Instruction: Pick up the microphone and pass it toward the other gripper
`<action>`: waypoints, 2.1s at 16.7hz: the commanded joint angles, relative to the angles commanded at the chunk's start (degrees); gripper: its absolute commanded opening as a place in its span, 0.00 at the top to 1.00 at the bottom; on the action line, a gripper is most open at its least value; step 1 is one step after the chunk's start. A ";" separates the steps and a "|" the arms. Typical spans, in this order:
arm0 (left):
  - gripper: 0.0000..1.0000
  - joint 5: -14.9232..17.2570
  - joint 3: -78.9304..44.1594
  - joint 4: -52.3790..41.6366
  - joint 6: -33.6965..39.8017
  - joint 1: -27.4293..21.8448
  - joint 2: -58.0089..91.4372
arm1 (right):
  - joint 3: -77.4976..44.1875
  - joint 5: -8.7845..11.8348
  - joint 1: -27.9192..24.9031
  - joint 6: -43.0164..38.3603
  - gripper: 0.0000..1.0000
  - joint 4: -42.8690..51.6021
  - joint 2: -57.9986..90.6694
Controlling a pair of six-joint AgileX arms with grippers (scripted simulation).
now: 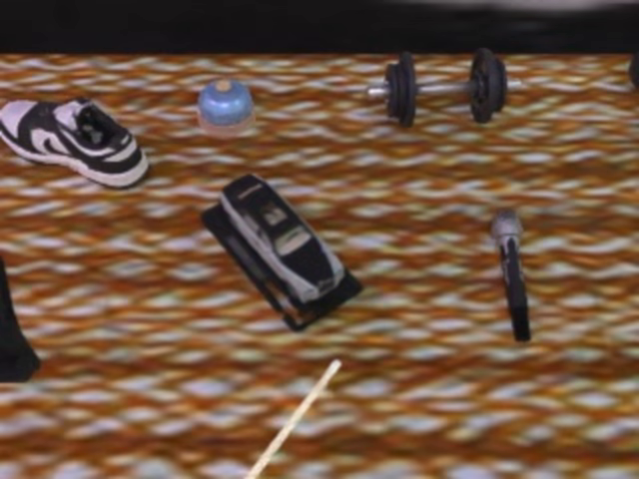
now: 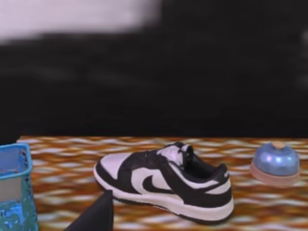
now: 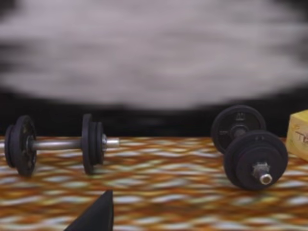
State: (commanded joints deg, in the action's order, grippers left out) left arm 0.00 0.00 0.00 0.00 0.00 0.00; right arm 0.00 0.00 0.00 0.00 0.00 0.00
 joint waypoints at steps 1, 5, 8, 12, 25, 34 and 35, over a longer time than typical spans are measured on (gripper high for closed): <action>0.00 0.00 0.00 0.00 0.00 0.00 0.00 | 0.00 0.00 0.00 0.00 0.00 0.00 0.00; 0.00 0.00 0.00 0.00 0.00 0.00 0.00 | -3.34 0.02 -0.94 -0.91 0.00 2.09 3.54; 0.00 0.00 0.00 0.00 0.00 0.00 0.00 | -10.98 -0.14 -2.89 -3.02 0.00 6.89 12.57; 0.00 0.00 0.00 0.00 0.00 0.00 0.00 | -25.09 -0.58 -6.42 -6.93 0.00 16.19 32.68; 0.00 0.00 0.00 0.00 0.00 0.00 0.00 | -71.56 -1.75 -18.52 -19.98 0.00 47.99 102.24; 0.00 0.00 0.00 0.00 0.00 0.00 0.00 | -80.73 -1.91 -20.72 -22.38 0.00 52.98 113.78; 0.00 0.00 0.00 0.00 0.00 0.00 0.00 | -80.73 -1.91 -20.72 -22.38 0.00 52.98 113.78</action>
State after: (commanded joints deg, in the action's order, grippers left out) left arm 0.00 0.00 0.00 0.00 0.00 0.00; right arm -80.73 -1.91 -20.72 -22.38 52.98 113.78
